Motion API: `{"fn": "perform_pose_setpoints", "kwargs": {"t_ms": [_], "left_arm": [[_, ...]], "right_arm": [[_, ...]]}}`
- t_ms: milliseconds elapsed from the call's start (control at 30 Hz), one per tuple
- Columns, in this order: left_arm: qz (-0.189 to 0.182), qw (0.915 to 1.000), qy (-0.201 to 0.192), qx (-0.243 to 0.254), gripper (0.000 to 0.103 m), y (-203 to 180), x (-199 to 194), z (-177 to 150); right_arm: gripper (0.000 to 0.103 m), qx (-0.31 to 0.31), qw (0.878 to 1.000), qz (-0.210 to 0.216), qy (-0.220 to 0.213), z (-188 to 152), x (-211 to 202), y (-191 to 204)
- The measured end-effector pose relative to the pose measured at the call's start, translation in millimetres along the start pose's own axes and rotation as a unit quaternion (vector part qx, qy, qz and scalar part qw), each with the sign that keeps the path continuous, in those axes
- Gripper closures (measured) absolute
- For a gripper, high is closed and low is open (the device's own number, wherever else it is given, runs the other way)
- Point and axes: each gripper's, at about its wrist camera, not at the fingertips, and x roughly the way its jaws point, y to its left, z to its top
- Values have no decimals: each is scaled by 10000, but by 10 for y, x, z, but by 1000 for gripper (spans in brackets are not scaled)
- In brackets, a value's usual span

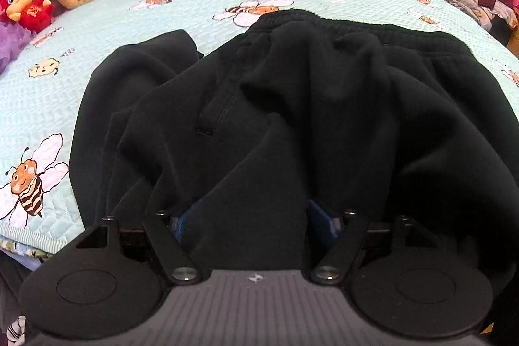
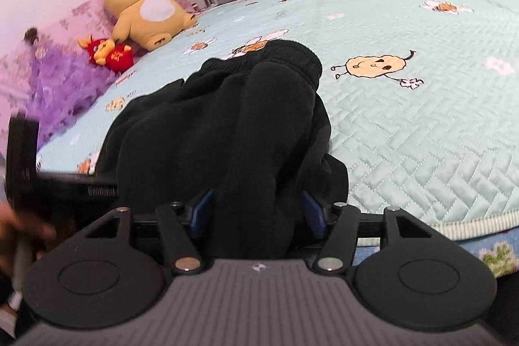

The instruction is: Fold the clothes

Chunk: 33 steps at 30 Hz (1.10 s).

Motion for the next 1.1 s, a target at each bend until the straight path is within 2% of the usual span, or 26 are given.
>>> {"fn": "perform_pose_setpoints", "kwargs": {"t_ms": [33,67,133,200,267,367,533,700,933,1100], "left_arm": [[18,10000,-30,54,50,-19,-21,-15],[23,9999,-67,113,55,-33,-48,-32],[35,9997,-138,182,75,-31,-117,-71],[31,9996,-191,217,87,-22,-185,-123],[-35,9996,-199,191,92,-6,-242,-205],[-112,9996,-252,109,93,13,-326,-344],[-127,9988,-450,-129,92,21,-361,-546],[-78,9990,-425,-124,91,-23,-340,-546],[-327,9956,-487,-727,87,193,-290,-487],[-235,9954,-453,-811,82,140,-229,-466]], "right_arm": [[42,2,10000,-15,-52,23,-12,6],[41,-4,9999,-41,-122,61,-19,19],[37,3,9996,-101,-252,148,-17,44],[36,106,9994,-145,-301,218,27,43],[36,214,9993,-145,-253,213,97,40],[56,20,9997,-223,-109,67,193,109],[57,-453,9979,-423,-188,-164,171,260],[56,-96,9988,-471,-117,-204,109,240],[56,-22,9980,-624,8,-227,16,258],[56,97,9985,-534,26,-252,-56,182]]}}
